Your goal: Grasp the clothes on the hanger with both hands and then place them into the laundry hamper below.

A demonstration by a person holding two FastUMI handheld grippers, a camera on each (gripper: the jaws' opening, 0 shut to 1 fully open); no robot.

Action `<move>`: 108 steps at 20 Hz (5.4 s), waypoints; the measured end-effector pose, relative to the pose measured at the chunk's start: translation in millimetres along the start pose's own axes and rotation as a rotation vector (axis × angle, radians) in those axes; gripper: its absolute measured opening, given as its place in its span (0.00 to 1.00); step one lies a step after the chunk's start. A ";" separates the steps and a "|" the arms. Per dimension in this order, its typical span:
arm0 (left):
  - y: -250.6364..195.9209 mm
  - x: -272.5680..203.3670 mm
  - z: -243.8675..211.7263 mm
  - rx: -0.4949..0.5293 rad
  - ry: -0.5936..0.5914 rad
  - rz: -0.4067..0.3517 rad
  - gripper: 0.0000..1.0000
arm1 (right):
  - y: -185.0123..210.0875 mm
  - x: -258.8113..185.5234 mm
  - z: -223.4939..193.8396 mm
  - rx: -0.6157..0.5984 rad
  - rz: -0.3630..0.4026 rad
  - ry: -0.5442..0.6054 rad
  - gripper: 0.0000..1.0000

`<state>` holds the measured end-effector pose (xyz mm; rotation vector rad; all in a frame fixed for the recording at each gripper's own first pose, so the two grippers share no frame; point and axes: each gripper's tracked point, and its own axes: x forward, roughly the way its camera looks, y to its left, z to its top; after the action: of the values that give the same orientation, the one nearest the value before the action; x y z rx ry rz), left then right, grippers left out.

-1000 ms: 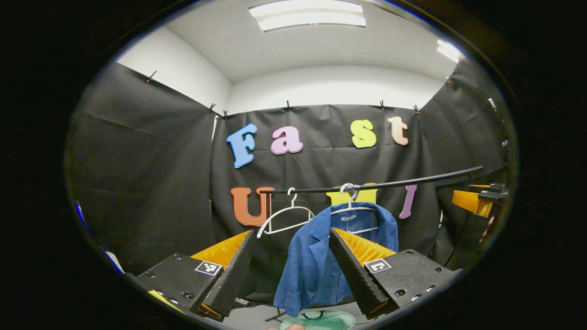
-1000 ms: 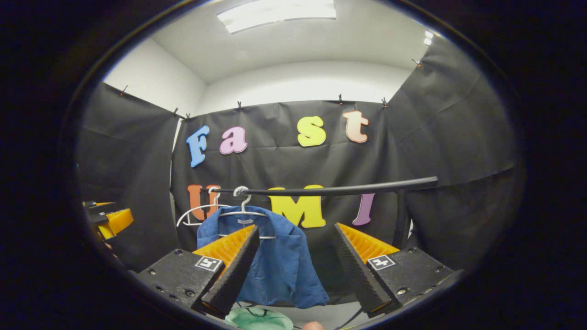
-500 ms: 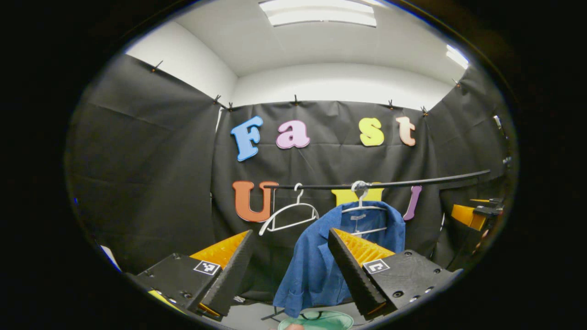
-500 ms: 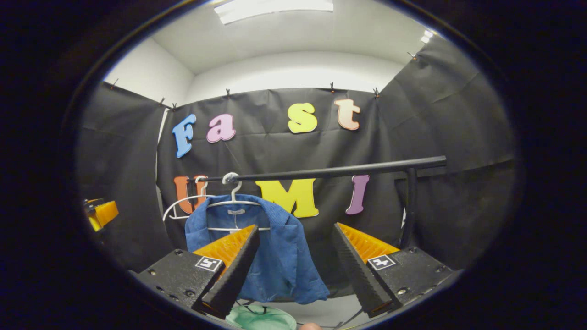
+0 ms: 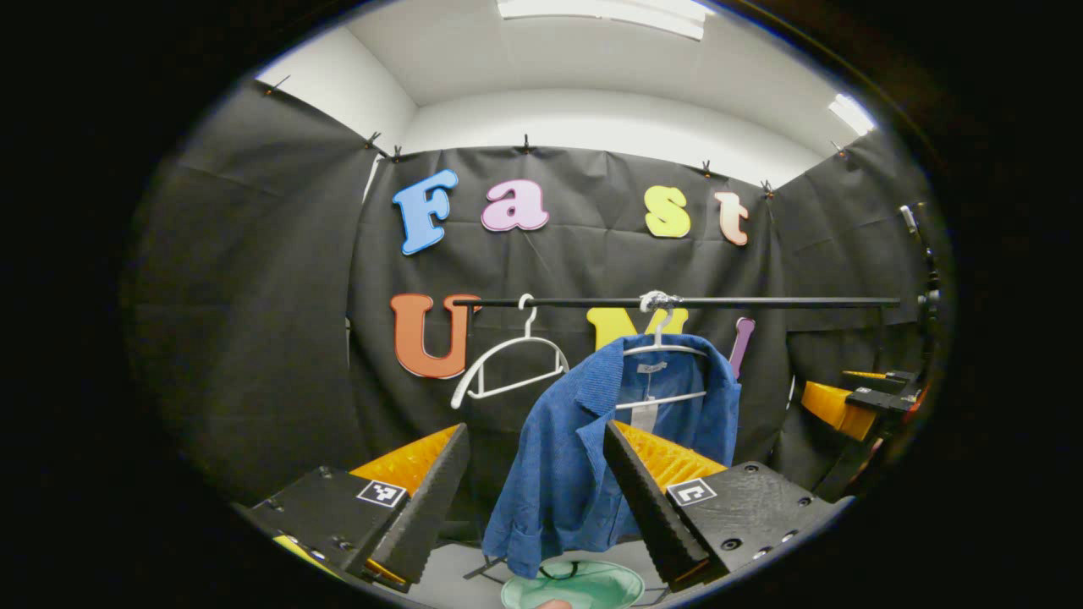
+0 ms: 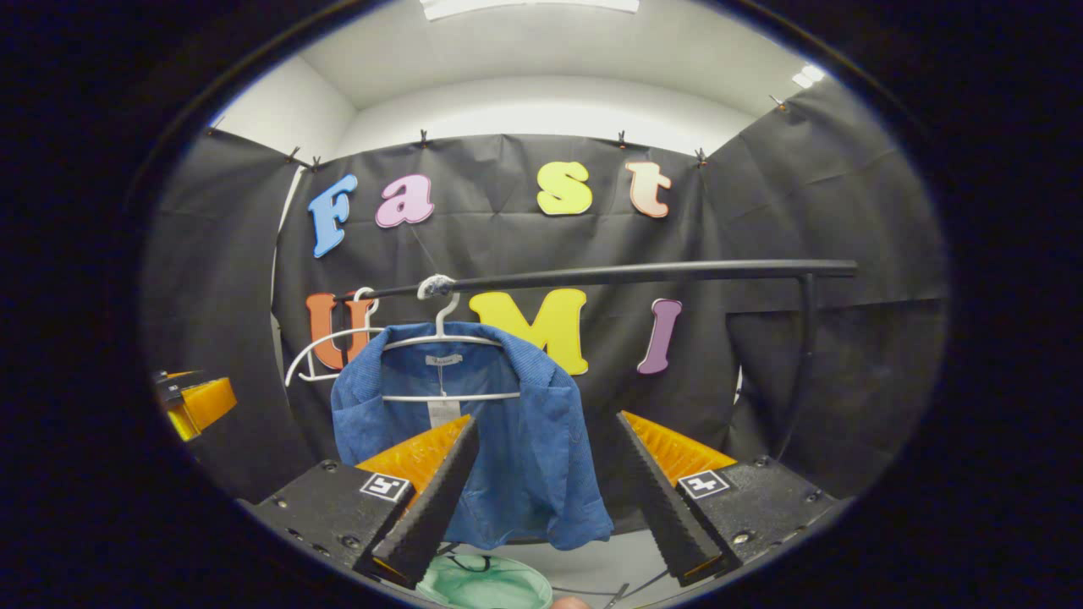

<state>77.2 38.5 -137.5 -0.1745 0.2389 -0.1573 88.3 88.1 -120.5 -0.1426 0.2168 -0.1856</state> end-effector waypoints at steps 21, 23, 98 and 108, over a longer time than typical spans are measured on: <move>-58.8 167.7 -112.7 -0.020 0.180 0.073 0.96 | -9.5 210.4 -126.4 0.154 0.130 0.284 0.87; -54.1 179.4 -119.0 -0.032 0.202 0.107 0.96 | -8.6 216.3 -130.4 0.173 0.147 0.292 0.84; 69.5 208.7 -118.5 -0.114 0.400 -0.044 0.10 | -92.5 341.4 -122.9 0.906 0.450 0.413 0.09; 48.1 173.4 -155.4 -0.106 0.443 -0.030 0.09 | -71.8 297.9 -177.2 0.891 0.409 0.514 0.07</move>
<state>211.5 31.3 -333.6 -0.2479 0.6868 -0.2124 322.0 -62.0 -339.9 0.8407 0.6455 0.1053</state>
